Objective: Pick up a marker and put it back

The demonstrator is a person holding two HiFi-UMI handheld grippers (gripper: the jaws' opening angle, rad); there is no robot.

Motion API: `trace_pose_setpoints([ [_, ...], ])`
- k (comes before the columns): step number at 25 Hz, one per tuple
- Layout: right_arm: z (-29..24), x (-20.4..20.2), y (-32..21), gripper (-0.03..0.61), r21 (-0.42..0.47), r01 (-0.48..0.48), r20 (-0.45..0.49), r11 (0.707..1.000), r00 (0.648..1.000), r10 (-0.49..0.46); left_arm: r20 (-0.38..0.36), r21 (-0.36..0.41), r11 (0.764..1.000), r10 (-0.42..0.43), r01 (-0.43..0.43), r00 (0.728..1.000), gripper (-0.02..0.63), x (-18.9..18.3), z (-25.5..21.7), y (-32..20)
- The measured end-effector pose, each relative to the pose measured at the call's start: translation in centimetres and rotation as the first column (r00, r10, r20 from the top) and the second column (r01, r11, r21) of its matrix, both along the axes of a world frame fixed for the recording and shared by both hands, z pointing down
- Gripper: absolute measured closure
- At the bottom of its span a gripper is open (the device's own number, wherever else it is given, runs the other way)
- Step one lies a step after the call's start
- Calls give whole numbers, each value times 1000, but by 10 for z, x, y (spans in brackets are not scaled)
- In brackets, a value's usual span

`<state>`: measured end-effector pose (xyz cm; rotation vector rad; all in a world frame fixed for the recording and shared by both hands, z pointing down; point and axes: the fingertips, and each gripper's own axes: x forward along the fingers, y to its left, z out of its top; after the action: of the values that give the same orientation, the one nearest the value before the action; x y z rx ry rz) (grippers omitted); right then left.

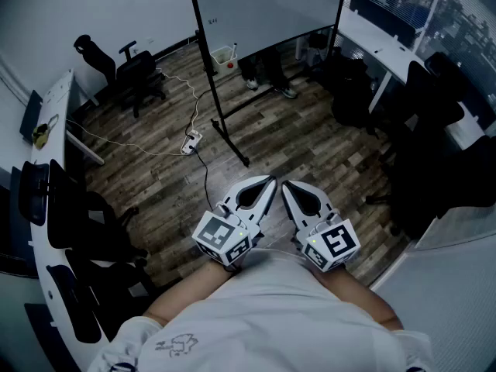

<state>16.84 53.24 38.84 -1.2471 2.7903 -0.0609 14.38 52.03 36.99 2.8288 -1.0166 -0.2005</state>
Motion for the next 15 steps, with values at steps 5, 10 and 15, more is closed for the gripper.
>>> trace_pose_setpoints([
  [5, 2, -1, -1, 572, -6, 6, 3, 1000, 1000, -6, -2, 1, 1000, -7, 7, 1000, 609, -3, 3, -1],
  [10, 5, -11, 1, 572, -12, 25, 3, 1000, 1000, -25, -9, -1, 1000, -27, 27, 1000, 609, -13, 6, -1],
  [15, 5, -20, -6, 572, -25, 42, 40, 999, 998, -41, -11, -10, 999, -44, 44, 999, 609, -26, 8, -10],
])
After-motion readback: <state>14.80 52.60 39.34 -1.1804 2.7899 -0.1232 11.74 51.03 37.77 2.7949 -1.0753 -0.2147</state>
